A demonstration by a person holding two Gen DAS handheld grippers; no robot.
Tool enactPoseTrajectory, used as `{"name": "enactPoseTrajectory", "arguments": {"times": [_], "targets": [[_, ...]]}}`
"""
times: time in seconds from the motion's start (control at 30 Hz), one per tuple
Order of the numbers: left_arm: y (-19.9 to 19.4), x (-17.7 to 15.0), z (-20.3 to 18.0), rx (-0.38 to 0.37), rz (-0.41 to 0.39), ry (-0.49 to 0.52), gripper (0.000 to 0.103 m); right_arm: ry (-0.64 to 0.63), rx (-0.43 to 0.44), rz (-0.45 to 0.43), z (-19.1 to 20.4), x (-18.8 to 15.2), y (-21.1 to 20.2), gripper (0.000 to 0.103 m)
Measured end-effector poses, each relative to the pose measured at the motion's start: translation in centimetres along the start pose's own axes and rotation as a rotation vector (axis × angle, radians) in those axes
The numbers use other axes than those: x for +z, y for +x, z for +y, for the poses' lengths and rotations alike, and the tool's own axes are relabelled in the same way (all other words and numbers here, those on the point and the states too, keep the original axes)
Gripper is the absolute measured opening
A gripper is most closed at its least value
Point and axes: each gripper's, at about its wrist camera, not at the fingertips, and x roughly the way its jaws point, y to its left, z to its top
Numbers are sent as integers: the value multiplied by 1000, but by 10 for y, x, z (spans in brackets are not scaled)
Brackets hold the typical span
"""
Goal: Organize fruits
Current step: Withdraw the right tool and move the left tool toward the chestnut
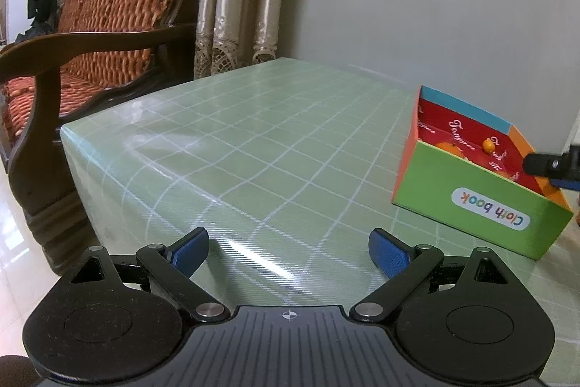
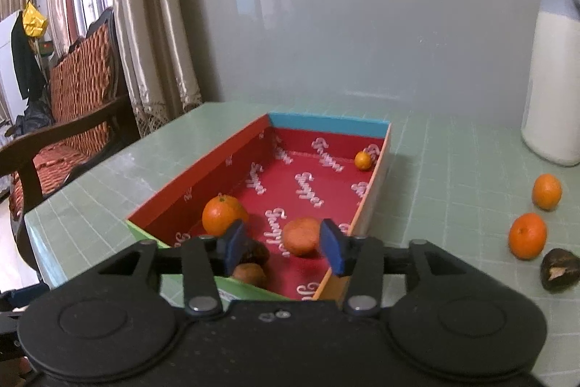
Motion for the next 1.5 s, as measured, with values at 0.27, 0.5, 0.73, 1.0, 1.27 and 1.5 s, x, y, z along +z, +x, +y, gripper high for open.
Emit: {"name": "enactPoseTrajectory", "arguments": {"times": [0.27,0.5,0.73,1.0,1.27,1.5], "targets": [[-8,-2,-29,-56,-13,56,94,5,-88,-46,-23,0,-24,83],[-22,-3,-74,-143,-46,149,94,74,-205,-63,-67,-10,-51,87],[-40,-2,-127,-259,-74,241,94,162,-340,-89,-120,-28,-82,90],[-55,-2,-192,-378,-96,333,94,294,-498,-130,-180,-52,-128,90],[-52,-10,-261,-467,-69,418,94,380,-566,-158,-218,-72,-162,90],[-46,-23,-316,-495,-84,474,94,422,-593,-173,-239,-83,-183,90]]}}
